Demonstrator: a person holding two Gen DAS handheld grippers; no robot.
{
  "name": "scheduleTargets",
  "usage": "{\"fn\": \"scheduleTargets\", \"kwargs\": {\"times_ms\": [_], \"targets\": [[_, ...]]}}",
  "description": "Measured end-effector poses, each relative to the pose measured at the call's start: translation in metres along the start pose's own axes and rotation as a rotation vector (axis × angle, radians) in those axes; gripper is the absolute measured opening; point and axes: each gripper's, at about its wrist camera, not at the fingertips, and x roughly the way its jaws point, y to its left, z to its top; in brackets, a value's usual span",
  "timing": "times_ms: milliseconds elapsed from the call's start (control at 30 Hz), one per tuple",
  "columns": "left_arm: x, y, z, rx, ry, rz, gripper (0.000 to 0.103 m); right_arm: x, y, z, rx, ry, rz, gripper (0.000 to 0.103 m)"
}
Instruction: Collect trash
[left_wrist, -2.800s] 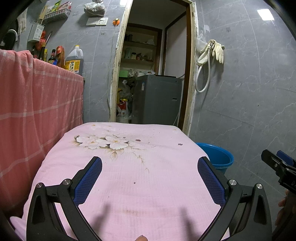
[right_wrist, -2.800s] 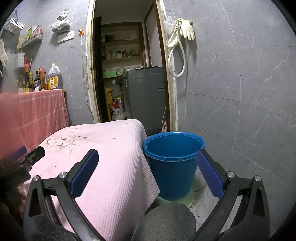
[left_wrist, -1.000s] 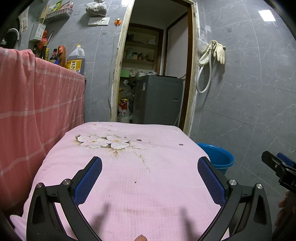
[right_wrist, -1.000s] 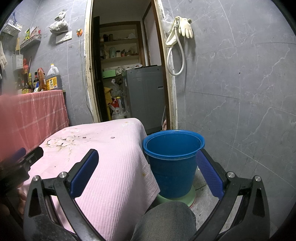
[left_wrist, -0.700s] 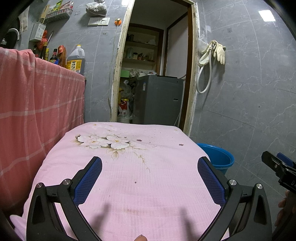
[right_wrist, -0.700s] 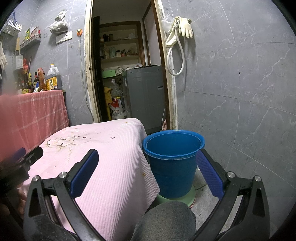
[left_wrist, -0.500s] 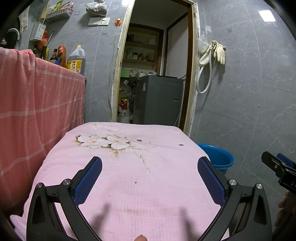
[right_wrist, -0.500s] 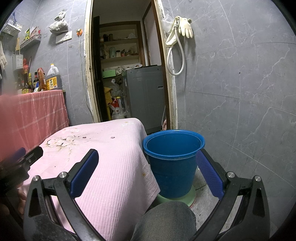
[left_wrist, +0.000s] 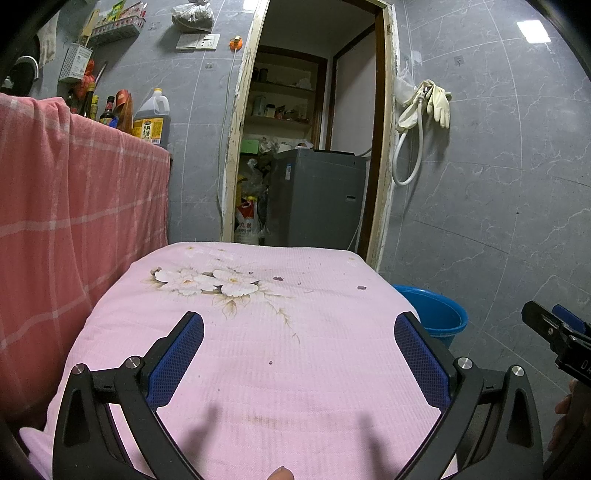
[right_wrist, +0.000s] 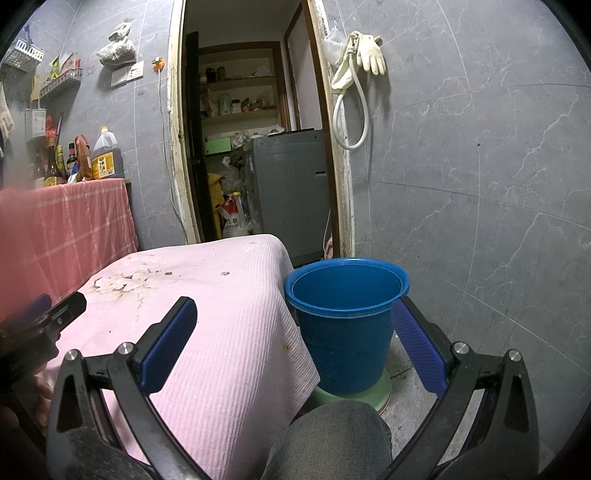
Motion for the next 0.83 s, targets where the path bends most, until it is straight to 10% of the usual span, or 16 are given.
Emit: {"fn": "scheduleTargets", "kwargs": {"times_ms": [833], "targets": [[-0.0011, -0.0021, -0.0029, -0.009, 0.01, 0.033, 0.101, 0.0007, 0.0036, -0.0055, 0.0, 0.006, -0.001, 0.103]]}}
